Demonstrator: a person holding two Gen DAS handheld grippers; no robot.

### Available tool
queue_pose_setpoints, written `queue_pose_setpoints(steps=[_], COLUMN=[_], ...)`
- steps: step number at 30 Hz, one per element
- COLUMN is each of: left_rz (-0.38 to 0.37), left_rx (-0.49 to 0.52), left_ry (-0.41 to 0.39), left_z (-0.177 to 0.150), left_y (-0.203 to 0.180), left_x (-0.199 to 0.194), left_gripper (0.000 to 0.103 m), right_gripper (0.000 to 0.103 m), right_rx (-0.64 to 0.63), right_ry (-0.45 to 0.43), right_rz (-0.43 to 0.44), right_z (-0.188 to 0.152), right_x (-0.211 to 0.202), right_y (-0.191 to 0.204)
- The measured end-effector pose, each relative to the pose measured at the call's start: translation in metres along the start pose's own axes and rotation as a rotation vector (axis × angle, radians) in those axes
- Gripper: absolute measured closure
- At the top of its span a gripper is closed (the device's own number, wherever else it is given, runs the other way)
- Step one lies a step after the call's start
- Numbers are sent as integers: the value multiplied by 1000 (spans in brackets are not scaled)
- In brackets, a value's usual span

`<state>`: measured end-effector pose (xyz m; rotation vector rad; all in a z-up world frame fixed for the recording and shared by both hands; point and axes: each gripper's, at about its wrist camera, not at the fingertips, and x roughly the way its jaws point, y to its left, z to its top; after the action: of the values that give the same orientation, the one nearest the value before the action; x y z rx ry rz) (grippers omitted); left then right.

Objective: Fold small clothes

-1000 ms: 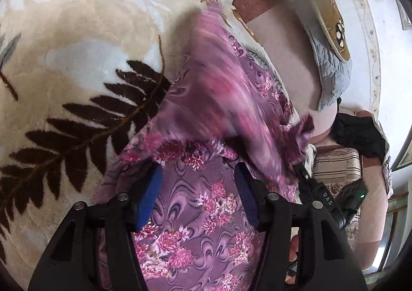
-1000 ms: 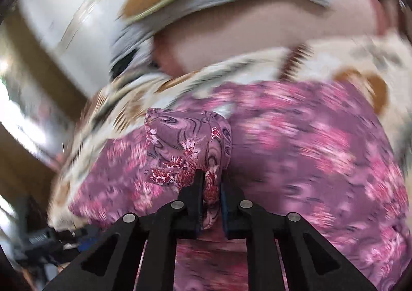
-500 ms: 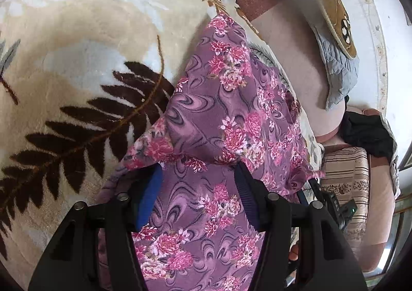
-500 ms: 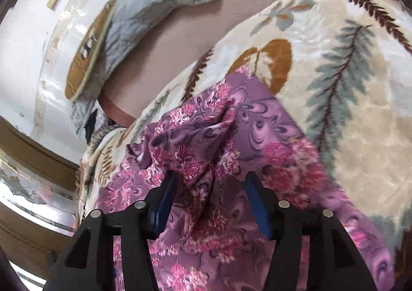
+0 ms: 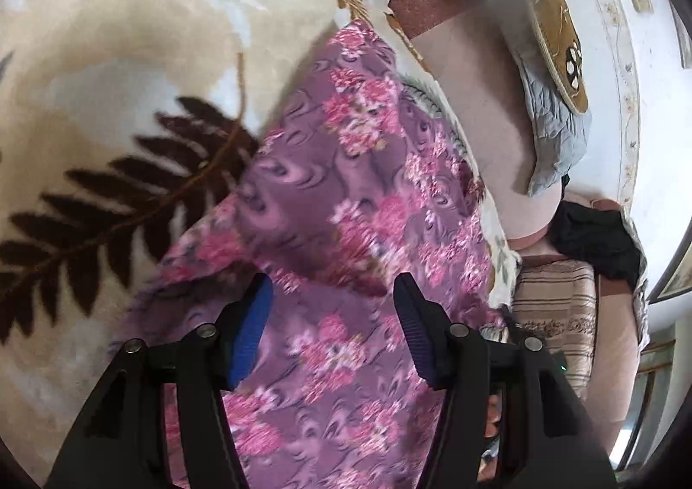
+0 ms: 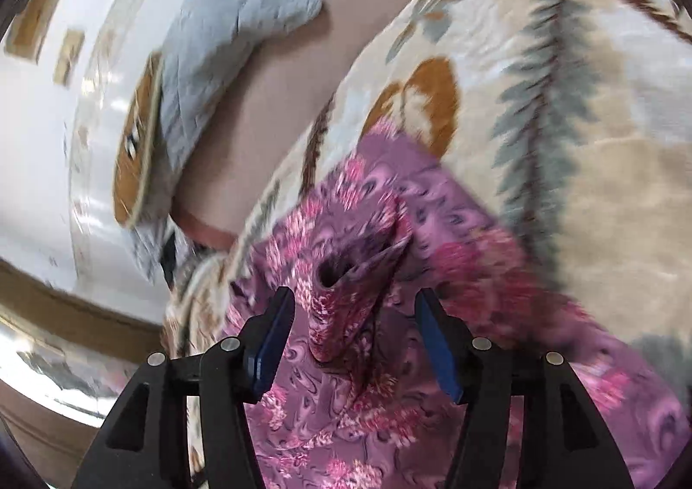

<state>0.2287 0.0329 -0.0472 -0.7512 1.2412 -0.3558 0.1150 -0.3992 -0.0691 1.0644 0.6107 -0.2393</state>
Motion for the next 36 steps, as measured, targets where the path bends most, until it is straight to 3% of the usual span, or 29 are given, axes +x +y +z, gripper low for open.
queue_pose_setpoints(steps=[2,3,4,7,8,10,12,13,15,19,21,24,26,30,33,36], left_rz=[21,28,35,75,81,113,120,105,94,83,73,63,63,76,60,35], left_rx=[-7,-4,2,42,49,59,57,52,48,67,91,136,163,234,244,244], left_ry=[-25,-41,-59,-72,-62,-43,-40,-44,-39,-30,-35,-54,-65,-68,-64,-52], left_z=[7,11,14,19,19,15,12,12,12,11,9,4,1,0,2,4], left_y=[-4,-5,-6,-5,-3,3,9,11,13,12,11,8,6,3,5,8], left_x=[-1,-3,-6,-6,-3,4,7,5,3,3,3,4,4,8,9,9], left_gripper=[48,51,61,76,82,83,83,83,83,81,76,68,64,63,63,63], right_gripper=[89,97,97,97,97,97,96,96,89,88,88,74,74,75,81,75], right_rx=[-24,-49,-67,-111,-120,-147,-165,-159,-137,-110,-131,-226,-275,-368,-436,-527], right_ry=[43,61,31,-74,-79,-28,102,115,76,-141,-166,-83,-68,-18,97,68], right_rz=[-22,4,39,142,114,-8,-167,-161,-126,-128,-118,-108,-147,-134,-267,-337], right_z=[3,8,14,23,24,22,11,8,6,12,18,19,12,1,-9,-19], right_x=[13,13,5,-30,-33,-22,0,1,-12,-58,-64,-43,-27,13,59,60], right_y=[6,13,20,28,22,9,-15,-21,-23,-15,-6,13,20,43,39,58])
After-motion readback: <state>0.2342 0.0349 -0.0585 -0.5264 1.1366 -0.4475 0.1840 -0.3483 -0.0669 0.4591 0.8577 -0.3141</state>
